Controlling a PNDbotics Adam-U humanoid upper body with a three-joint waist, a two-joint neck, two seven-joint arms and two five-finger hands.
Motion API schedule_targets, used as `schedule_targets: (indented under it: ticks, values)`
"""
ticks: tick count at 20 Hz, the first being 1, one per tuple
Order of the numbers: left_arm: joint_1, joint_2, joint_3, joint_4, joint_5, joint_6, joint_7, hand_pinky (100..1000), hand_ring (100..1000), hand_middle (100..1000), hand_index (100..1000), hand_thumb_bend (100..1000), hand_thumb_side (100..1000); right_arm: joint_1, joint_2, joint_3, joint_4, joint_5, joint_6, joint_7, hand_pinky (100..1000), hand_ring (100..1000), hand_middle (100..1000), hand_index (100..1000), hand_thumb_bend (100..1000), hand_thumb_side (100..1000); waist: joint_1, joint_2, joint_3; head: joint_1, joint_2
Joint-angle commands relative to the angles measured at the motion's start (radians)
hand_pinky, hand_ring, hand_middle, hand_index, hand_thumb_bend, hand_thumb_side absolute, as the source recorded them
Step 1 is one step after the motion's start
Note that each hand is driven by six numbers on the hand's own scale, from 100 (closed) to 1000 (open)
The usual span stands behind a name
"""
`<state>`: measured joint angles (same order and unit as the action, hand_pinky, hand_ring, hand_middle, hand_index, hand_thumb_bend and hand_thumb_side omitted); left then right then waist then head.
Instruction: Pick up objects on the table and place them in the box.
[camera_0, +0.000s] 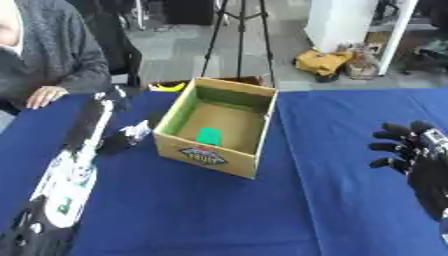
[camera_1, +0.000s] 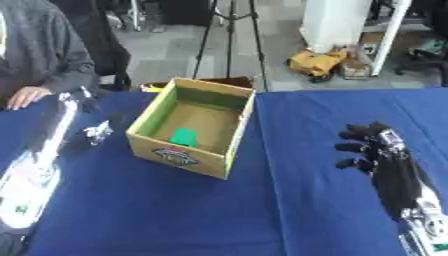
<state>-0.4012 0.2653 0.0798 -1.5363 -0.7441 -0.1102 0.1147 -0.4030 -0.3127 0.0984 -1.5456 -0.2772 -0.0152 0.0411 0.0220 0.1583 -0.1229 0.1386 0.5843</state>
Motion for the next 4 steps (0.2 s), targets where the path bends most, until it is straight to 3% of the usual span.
schedule_targets:
  ticks: [1,4]
  values:
    - [0.068,-0.008,-0.02,-0.107,0.086,0.033,0.006,599,596,641,772,667,1000,-0.011,-0.006,-0.011,-0.023,-0.006,-0.002,-0.015,563,735,740,836,100,1000,-0.004,-0.021,-0.002,0.006,0.011]
    - [0.172,0.037,-0.031,-0.219,0.492,0.049,-0.012,599,596,642,773,670,1000,-0.01,-0.005,-0.009,-0.021,-0.005,-0.003,-0.021,563,736,741,833,100,1000,-0.004,-0.026,-0.002,0.01,0.018]
